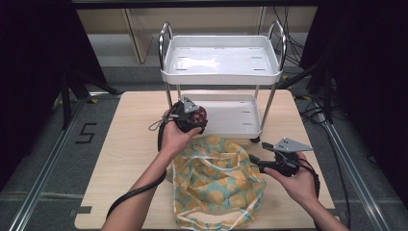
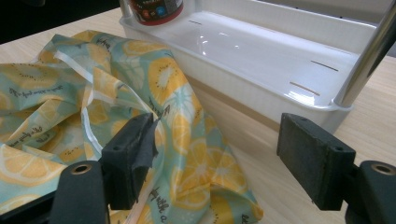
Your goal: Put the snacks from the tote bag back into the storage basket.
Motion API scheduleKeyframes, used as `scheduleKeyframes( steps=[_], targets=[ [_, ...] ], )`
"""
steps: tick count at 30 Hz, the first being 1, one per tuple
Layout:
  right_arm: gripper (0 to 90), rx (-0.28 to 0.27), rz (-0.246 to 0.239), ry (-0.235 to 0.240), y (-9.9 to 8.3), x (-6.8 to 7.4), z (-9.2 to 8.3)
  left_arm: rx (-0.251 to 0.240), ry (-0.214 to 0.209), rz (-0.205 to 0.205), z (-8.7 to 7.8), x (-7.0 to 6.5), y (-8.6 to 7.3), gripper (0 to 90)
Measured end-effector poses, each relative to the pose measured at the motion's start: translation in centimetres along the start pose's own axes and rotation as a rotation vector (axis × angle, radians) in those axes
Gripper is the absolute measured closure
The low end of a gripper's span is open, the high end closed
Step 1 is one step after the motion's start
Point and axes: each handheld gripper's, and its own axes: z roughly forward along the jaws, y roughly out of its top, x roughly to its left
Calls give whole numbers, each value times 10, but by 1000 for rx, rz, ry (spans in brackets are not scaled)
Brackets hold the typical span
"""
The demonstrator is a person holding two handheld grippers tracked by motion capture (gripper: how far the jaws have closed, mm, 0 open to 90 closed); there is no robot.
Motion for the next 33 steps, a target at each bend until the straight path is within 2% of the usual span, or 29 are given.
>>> scheduleKeyframes(
  steps=[1, 3, 4, 5, 8, 9, 12, 13, 15, 18, 22, 23, 26, 27, 33],
  targets=[
    [290, 21, 5, 23, 1, 0, -1, 2, 6, 11, 0, 1, -1, 253],
    [290, 29, 18, 9, 0, 1, -2, 31, 0, 25, -1, 2, -1, 253],
    [291, 31, 18, 10, 0, 1, -2, 34, 1, 27, 0, 3, -1, 253],
    [290, 28, 4, 12, 1, 0, -1, 23, 6, 50, 1, 4, 0, 253],
    [290, 24, -18, 1, 1, -1, -2, 23, 6, 47, 1, 4, 0, 253],
    [290, 31, 13, 8, 1, 2, -2, 14, 3, 41, 2, 3, -1, 253],
    [290, 25, 9, 6, 1, 1, -2, 28, 6, 42, 3, 3, 0, 253],
    [290, 39, 27, 13, 1, 3, -2, 29, 8, 43, 3, 3, 0, 253],
    [290, 22, 34, 8, 0, 3, -1, 30, 8, 42, 3, 3, 0, 253],
    [291, 30, 35, 10, 1, 3, -2, 31, 6, 45, 4, 3, 0, 253],
    [290, 25, 3, 6, 1, 1, -1, 36, 8, 47, 4, 3, 1, 253],
    [291, 24, 2, 7, 1, 1, -1, 11, 11, 16, 6, 2, 0, 253],
    [290, 24, 3, 7, 1, 1, -1, 18, 23, 28, 6, 3, 0, 253],
    [290, 25, 2, 5, 1, 1, -1, 23, 12, 41, 6, 5, 0, 253],
    [290, 33, 18, 8, 1, 2, -1, 32, 21, 47, 8, 6, 0, 253]
  ],
)
